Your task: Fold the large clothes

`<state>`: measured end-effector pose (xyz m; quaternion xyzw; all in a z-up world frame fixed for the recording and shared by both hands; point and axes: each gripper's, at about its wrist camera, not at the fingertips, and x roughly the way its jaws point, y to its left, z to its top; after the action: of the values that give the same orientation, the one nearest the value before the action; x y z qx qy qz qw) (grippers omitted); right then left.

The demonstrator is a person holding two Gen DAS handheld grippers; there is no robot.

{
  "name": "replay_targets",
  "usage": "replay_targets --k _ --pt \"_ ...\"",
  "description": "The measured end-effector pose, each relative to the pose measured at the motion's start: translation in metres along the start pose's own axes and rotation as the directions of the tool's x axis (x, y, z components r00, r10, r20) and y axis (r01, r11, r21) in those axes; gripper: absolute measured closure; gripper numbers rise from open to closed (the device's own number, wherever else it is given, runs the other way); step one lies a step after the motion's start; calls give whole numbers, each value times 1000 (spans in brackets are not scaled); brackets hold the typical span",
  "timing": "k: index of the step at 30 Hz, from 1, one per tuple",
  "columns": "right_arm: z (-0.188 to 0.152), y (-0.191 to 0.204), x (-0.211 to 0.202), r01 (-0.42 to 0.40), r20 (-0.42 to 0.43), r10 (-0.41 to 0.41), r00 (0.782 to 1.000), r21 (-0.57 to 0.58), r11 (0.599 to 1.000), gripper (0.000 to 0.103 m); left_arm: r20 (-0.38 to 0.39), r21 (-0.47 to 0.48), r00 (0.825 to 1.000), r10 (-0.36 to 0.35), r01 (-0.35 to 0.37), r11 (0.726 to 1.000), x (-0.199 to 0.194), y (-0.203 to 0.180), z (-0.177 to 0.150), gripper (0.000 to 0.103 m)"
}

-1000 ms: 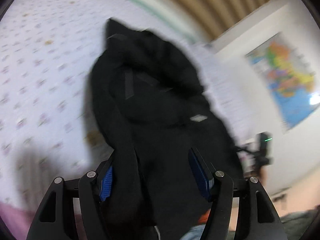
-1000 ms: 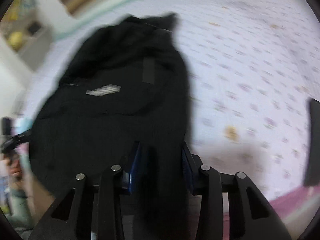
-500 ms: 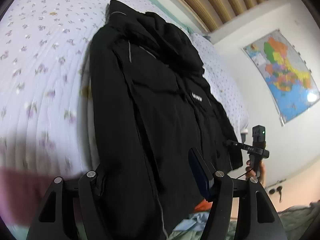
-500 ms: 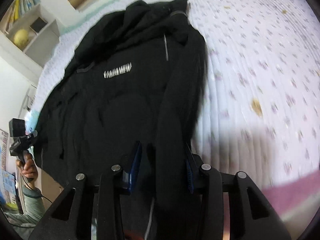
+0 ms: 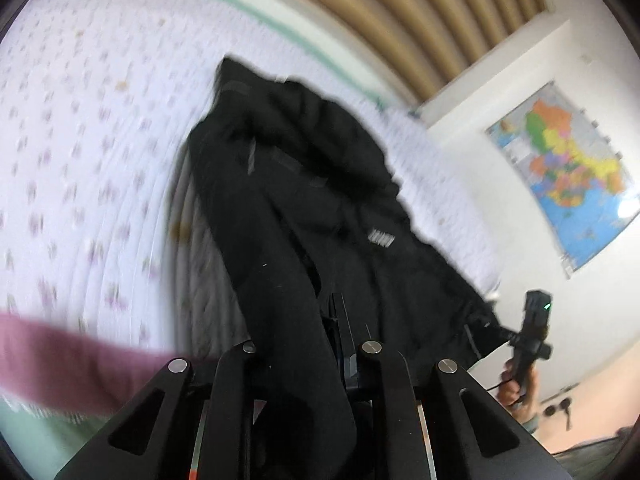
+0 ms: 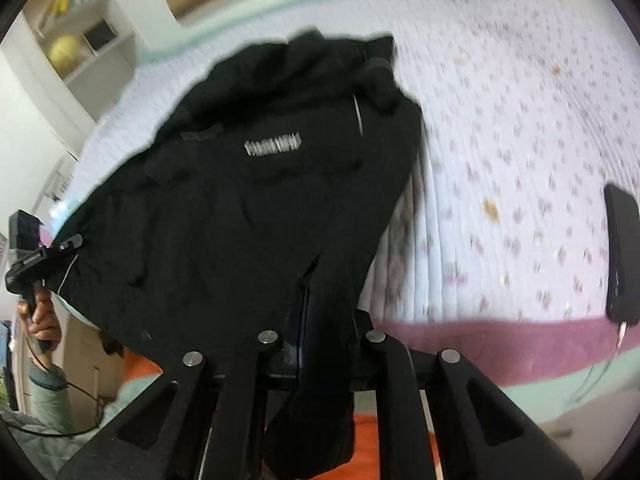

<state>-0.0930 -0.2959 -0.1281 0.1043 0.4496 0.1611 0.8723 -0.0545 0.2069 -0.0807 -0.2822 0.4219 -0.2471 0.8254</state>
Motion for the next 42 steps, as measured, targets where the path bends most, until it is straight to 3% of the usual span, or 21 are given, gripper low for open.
replay_targets --k 6,14,18,23,28,31,34,37,42 --pt "59 -12 -21 -124 147 115 982 53 991 87 103 45 993 -61 57 997 -9 -21 65 86" --pt "168 -29 0 -162 296 113 949 146 976 87 219 -27 974 -57 64 998 37 -14 170 86" --pt "223 -51 29 -164 326 87 942 218 962 87 253 -92 967 -6 30 995 73 1 215 83" --pt "273 -67 94 -51 268 -21 963 259 965 87 244 -115 956 161 -136 984 145 25 250 81" --pt "289 -75 188 110 115 -143 983 255 961 87 125 -97 953 277 -266 959 228 65 255 79" --pt "285 -84 230 143 71 -165 984 250 958 87 122 -82 952 282 -273 959 245 80 251 78" --pt "278 -86 244 145 104 -174 979 239 960 87 139 -63 952 273 -267 962 247 83 248 78" --pt "271 -85 247 142 140 -177 974 229 963 88 155 -18 940 304 -305 952 250 78 245 78" --pt "273 -85 234 104 120 -132 984 218 971 82 138 56 942 307 -317 947 237 61 246 76"
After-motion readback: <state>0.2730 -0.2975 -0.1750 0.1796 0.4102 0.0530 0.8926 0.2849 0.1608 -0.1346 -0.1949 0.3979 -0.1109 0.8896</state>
